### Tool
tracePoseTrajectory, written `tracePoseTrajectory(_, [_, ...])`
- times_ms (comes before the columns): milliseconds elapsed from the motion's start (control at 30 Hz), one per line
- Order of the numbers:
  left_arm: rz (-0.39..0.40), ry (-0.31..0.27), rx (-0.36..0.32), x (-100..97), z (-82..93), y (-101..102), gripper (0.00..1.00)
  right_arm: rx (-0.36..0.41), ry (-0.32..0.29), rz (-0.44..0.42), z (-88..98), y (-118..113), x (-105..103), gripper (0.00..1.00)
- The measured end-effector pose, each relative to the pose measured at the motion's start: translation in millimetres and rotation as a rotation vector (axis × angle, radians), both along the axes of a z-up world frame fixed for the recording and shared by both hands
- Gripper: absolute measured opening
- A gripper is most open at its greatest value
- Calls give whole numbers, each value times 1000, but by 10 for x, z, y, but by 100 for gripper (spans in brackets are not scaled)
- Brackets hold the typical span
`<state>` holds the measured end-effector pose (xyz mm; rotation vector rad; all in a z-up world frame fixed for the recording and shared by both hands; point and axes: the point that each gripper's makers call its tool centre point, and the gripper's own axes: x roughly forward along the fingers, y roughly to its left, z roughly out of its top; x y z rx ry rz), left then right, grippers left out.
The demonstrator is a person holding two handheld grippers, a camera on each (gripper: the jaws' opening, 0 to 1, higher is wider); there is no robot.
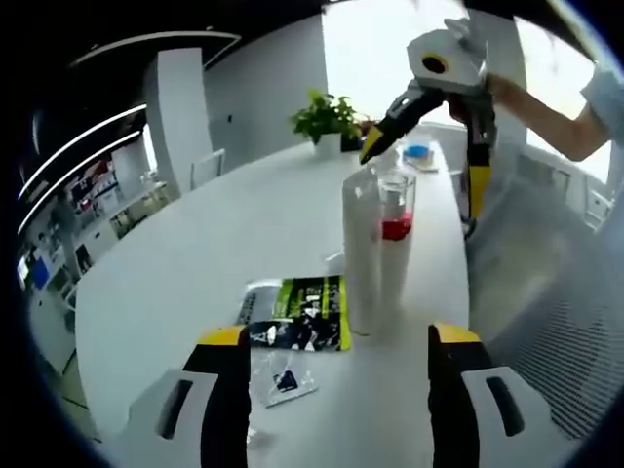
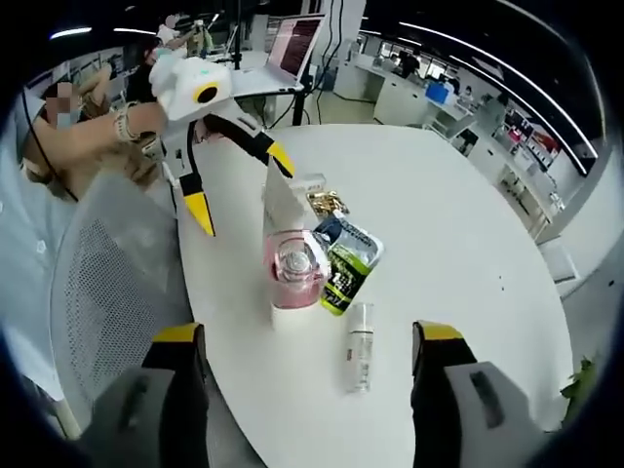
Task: Arrange the skincare products in the storage area until every visible bottle or jar stands upright without overlapping.
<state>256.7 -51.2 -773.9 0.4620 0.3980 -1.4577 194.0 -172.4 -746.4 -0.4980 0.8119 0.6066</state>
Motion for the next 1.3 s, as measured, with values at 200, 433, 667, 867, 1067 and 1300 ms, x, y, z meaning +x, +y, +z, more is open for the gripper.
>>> tracePoseTrajectory(200, [13, -24, 30, -70, 44, 75, 83, 21, -36, -56, -24, -33, -89, 91])
tracePoseTrajectory(433, [69, -37, 62, -56, 73, 208, 90, 30, -71, -105, -52, -70, -214, 94])
tracePoseTrajectory(667, [106, -25, 49, -90, 112, 320, 95, 52, -105, -167, -52, -133, -324, 99])
tracePoseTrajectory(867, [116, -11, 55, -148, 90, 385, 97, 59, -107, -197, -71, -157, -379, 99])
tracePoseTrajectory(1067, [141, 27, 61, -199, 28, 459, 97, 77, -115, -210, -101, -139, -397, 100])
tracePoseTrajectory(1300, [158, 46, 76, -227, -37, 518, 97, 83, -98, -223, -169, -141, -406, 100])
